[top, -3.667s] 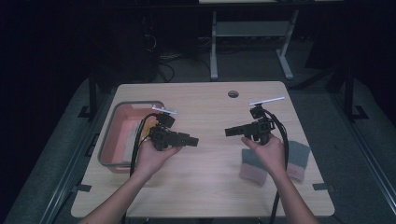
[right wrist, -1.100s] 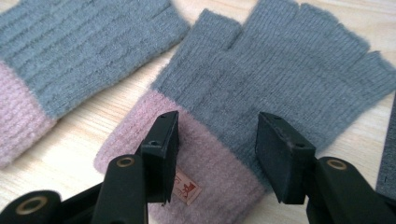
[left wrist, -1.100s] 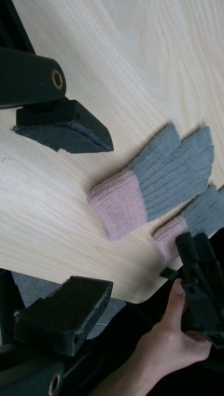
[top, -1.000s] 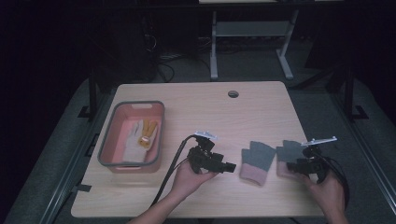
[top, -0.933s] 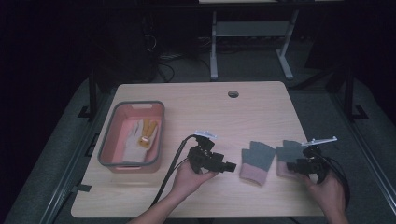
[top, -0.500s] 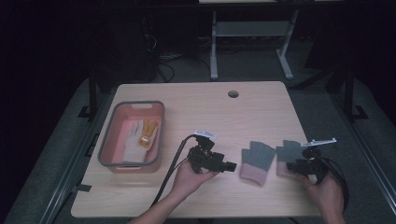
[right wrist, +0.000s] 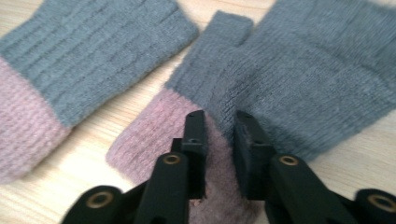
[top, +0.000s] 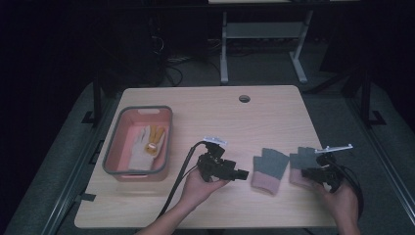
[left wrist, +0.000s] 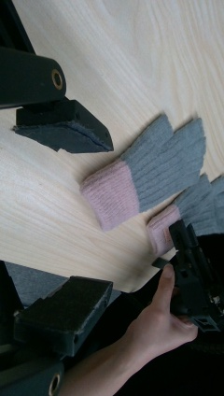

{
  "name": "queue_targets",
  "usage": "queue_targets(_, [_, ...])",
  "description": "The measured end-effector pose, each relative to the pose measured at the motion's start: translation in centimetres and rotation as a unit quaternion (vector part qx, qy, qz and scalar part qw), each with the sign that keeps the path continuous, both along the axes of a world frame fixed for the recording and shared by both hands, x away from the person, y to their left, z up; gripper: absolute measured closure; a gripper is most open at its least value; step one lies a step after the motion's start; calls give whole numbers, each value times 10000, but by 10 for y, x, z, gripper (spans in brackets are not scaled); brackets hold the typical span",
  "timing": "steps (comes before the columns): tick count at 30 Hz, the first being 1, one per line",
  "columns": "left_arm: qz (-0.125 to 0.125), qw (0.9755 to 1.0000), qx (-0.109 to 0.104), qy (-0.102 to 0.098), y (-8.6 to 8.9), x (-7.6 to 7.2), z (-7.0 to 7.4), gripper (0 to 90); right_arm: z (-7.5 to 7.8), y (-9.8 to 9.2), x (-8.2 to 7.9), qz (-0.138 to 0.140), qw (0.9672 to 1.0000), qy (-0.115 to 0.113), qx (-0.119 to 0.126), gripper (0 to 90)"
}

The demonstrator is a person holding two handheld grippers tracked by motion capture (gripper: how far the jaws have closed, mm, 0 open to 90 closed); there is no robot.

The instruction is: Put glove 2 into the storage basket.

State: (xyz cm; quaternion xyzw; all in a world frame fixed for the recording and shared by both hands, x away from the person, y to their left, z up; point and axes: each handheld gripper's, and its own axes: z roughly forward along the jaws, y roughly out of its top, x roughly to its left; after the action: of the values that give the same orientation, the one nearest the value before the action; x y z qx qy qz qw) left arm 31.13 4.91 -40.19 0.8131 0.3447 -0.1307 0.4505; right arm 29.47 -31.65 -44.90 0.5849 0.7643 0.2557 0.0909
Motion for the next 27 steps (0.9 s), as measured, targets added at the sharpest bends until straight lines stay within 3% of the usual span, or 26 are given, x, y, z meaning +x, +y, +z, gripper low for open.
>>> queue_targets(15, [32,10000,8,-2,1,0,0,259,7,1,-5,-56,9999,-108,73,817])
queue_targets(27, [49,10000,44,-16,1,0,-2,258,29,8,-16,-5,9988,-425,250,816])
